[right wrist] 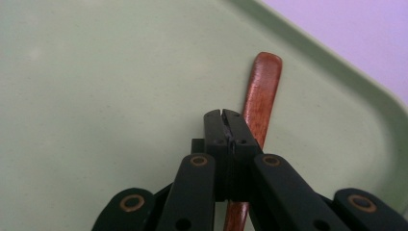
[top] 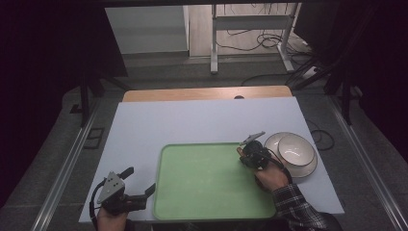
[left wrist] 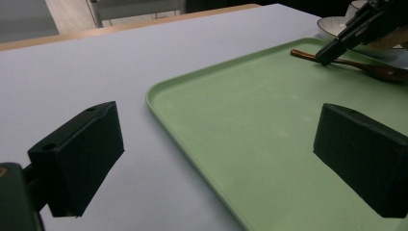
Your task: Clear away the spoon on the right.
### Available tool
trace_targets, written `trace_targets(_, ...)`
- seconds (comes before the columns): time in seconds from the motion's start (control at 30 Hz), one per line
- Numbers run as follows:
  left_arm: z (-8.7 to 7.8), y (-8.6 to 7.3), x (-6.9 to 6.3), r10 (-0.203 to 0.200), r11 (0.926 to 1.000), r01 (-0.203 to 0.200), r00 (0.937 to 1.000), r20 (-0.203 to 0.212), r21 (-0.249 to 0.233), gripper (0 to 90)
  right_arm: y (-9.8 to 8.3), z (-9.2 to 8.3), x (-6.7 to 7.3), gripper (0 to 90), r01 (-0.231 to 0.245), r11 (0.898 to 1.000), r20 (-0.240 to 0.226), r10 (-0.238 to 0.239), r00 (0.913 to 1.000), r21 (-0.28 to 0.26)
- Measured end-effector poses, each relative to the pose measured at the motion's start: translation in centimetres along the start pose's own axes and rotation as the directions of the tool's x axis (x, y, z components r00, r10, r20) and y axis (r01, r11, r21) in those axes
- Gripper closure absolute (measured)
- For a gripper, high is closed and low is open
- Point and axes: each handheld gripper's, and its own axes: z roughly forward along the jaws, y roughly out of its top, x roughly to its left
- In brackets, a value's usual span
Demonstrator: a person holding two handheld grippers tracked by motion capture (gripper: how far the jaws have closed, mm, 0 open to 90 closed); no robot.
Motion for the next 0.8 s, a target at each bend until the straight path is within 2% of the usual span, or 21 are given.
trace_targets(0.43, 0.0, 0.0, 0.0, 0.001, 1.0000, -0.001, 1.0000, -0.001, 0.001, 3.4, -0.8, -0.5, -1.6, 89.9, -0.062, 0.998, 0.055, 0.061, 0.9966, 0.014)
trace_targets(0.67, 0.0, 0.0, -0.1, 0.002, 1.0000, -0.002, 1.0000, -0.001, 0.001, 3.4, -1.1, -0.8, -2.0, 89.9, -0.081, 0.996, 0.085, 0.079, 0.9933, 0.024)
trace_targets(0.8, 0.0, 0.0, 0.0, 0.002, 1.0000, -0.002, 1.0000, -0.001, 0.001, 3.4, -1.3, -0.9, -2.2, 89.9, -0.084, 0.996, 0.073, 0.083, 0.9938, 0.013)
